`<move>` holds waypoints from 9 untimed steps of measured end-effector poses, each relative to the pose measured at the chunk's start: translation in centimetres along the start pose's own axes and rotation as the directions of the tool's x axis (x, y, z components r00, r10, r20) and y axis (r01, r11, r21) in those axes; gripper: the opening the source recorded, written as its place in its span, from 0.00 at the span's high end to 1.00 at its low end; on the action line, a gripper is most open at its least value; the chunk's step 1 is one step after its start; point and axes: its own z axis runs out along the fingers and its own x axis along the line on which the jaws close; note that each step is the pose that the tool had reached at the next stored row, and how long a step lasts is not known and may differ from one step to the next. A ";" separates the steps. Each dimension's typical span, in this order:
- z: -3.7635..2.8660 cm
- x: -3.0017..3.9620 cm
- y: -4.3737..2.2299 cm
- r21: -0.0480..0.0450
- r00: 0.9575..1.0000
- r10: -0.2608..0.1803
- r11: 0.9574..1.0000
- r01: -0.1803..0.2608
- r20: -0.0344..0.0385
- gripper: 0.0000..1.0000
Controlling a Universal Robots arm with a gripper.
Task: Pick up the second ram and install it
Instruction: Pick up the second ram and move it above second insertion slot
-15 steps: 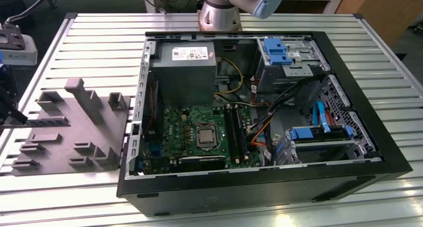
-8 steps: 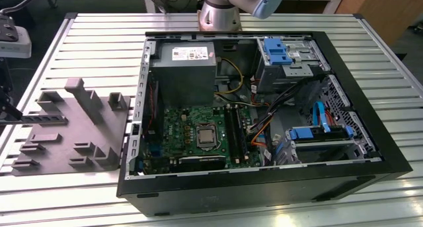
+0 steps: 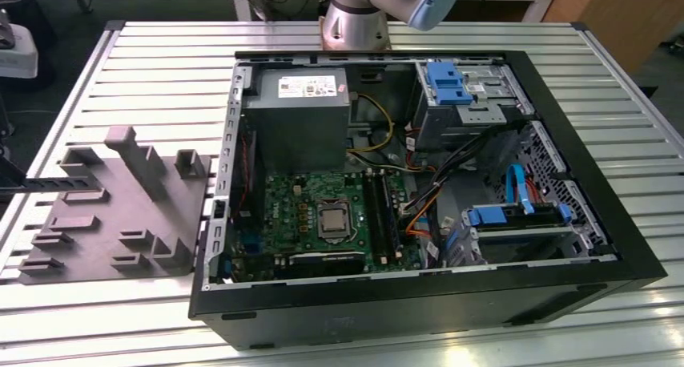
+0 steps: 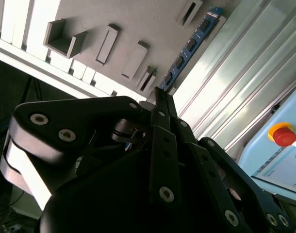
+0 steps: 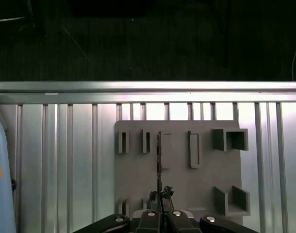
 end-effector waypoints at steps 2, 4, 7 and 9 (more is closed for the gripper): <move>-0.43 -0.03 0.02 0.000 1.000 0.000 1.000 0.000 0.000 0.88; -0.87 -0.06 0.04 0.000 1.000 0.000 1.000 0.000 0.000 0.88; -1.48 -0.10 0.07 0.000 1.000 0.000 1.000 0.000 0.000 0.88; -1.93 -0.13 0.10 0.000 1.000 0.000 1.000 0.000 0.000 0.88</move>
